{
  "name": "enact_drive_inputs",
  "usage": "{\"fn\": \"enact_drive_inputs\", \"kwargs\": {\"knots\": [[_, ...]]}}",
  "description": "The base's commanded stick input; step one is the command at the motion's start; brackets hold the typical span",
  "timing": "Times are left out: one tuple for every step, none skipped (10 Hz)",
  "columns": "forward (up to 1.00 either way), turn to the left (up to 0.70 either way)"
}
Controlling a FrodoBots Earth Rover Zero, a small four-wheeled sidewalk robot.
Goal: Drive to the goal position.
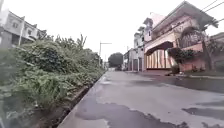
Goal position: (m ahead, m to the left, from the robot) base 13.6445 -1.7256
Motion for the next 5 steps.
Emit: {"fn": "enact_drive_inputs", "kwargs": {"knots": [[0.57,0.0],[0.7,0.0],[0.7,0.0],[0.7,0.0],[0.7,0.0]]}}
